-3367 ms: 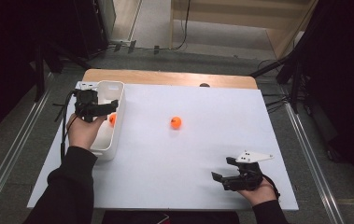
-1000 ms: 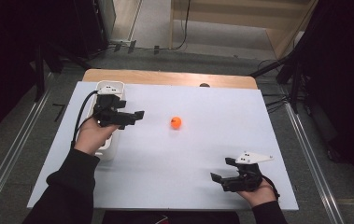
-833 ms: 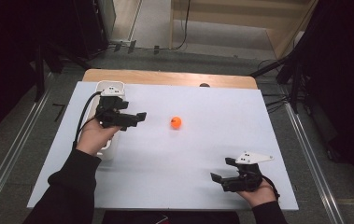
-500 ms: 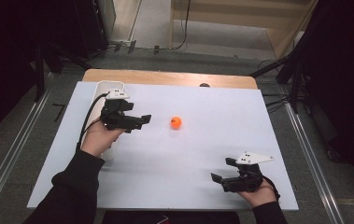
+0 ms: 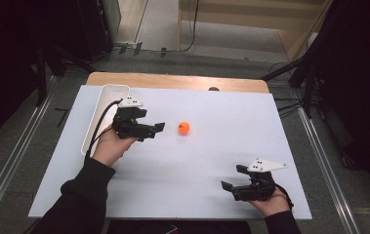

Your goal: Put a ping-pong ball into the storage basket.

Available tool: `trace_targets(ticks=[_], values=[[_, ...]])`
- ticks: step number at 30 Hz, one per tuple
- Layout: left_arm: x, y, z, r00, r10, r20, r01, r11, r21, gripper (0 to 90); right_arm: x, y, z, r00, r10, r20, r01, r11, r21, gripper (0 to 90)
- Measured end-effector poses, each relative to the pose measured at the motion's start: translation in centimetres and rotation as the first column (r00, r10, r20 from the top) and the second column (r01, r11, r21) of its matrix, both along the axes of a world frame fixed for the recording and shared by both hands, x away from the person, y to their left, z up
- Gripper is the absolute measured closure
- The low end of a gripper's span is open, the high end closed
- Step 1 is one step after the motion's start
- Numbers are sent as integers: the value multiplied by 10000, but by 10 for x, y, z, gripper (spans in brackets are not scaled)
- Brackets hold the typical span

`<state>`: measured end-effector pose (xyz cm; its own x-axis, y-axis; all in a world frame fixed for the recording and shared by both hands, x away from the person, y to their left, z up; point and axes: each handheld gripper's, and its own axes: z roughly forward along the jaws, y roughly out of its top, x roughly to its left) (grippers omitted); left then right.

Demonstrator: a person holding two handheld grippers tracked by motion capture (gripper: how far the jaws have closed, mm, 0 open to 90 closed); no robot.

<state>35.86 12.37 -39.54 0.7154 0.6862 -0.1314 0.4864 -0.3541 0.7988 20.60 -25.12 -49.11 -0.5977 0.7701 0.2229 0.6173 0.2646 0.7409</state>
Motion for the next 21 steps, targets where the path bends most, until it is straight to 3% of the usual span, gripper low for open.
trace_targets(ticks=[9, 21], values=[[-2, -7, -4, 9999, -18, 132, 19, 10000, -51, 152, 0, -1, -1, 10000, 33, 16, -33, 10000, 19, 119], [0, -14, -12, 10000, -67, -21, 66, 10000, -25, 152, 0, 0, -1, 10000, 10, -62, -10, 10000, -6, 119]])
